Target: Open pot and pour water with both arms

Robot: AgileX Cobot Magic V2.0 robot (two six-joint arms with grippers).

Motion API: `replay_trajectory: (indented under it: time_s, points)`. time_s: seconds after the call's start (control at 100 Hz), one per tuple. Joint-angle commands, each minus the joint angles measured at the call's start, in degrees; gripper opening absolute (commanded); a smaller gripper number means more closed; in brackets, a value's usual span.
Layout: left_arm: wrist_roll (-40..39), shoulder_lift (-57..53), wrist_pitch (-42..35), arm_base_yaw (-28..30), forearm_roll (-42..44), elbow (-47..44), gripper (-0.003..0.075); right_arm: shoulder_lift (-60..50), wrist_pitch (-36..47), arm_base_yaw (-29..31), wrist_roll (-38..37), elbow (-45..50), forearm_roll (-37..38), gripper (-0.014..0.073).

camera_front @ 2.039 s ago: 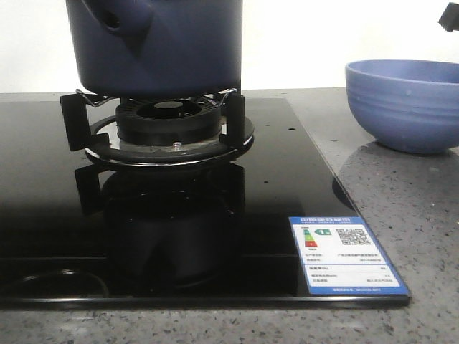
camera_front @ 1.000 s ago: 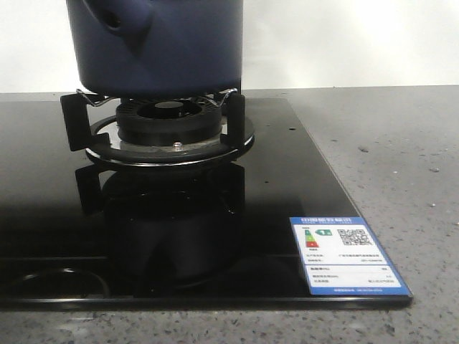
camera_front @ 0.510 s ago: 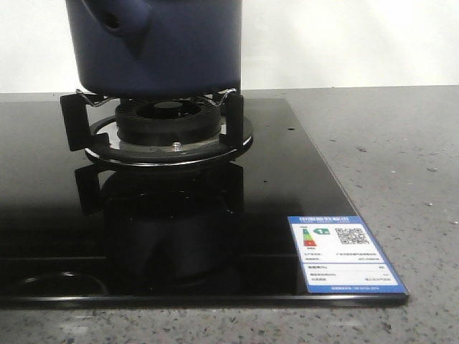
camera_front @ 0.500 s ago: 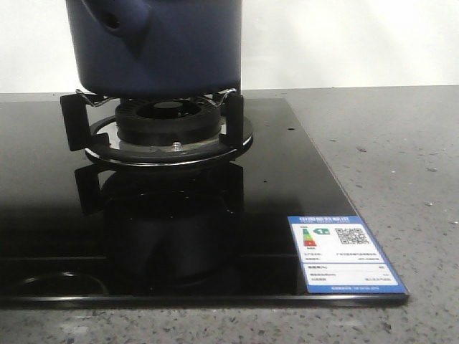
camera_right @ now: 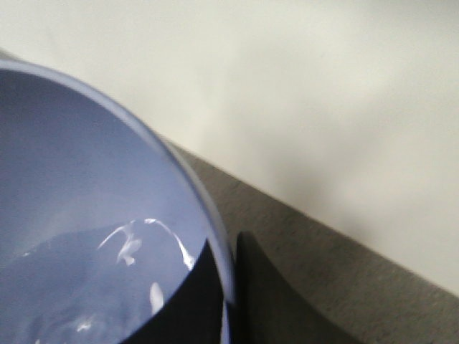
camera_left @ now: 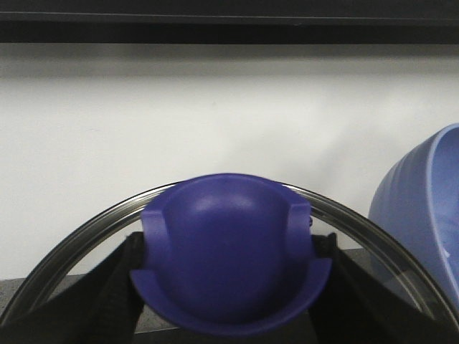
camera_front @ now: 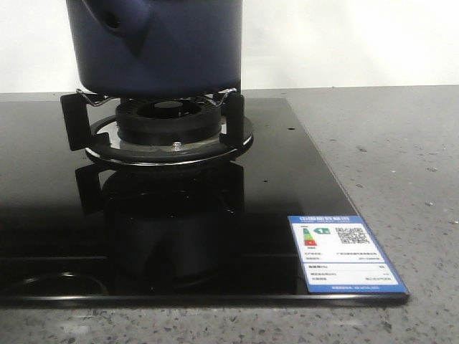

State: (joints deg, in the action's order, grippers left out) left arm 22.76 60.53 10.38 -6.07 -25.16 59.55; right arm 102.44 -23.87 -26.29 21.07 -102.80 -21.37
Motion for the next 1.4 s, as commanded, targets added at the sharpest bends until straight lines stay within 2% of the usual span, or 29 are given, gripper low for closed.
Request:
replay_trajectory:
  time_s: [0.0,0.23,0.57,0.67,0.95,1.259,1.389]
  points:
    - [-0.1,-1.2,-6.3,0.1,-0.9,2.1,0.0389,-5.8,13.9,-0.5,1.9,3.5,-1.6,-0.0048]
    - [-0.1,-1.2,-6.3,0.1,-0.9,2.1,0.0389,-8.1,31.7,-2.3,2.8,14.0,0.2,-0.0048]
    - [-0.1,-1.2,-6.5,0.1,-0.9,2.1,0.0389,-8.1,48.5,-3.5,2.8,18.9,2.4,-0.0048]
    - [-0.1,-1.2,-6.5,0.1,-0.9,2.1,0.0389,-8.1,52.1,-3.5,2.8,20.1,2.4,-0.0048]
    - [-0.1,-1.2,-6.7,0.1,-0.9,2.1,0.0389,-8.1,54.6,-4.1,2.8,21.0,3.4,-0.0051]
    - [-0.1,-1.2,-6.8,0.1,-0.9,2.1,0.0389,-8.1,72.0,-7.0,2.7,27.9,4.1,-0.0051]
    - [-0.1,-1.2,-6.8,0.1,-0.9,2.1,0.0389,-8.1,76.1,-7.5,2.7,28.7,5.6,-0.0051]
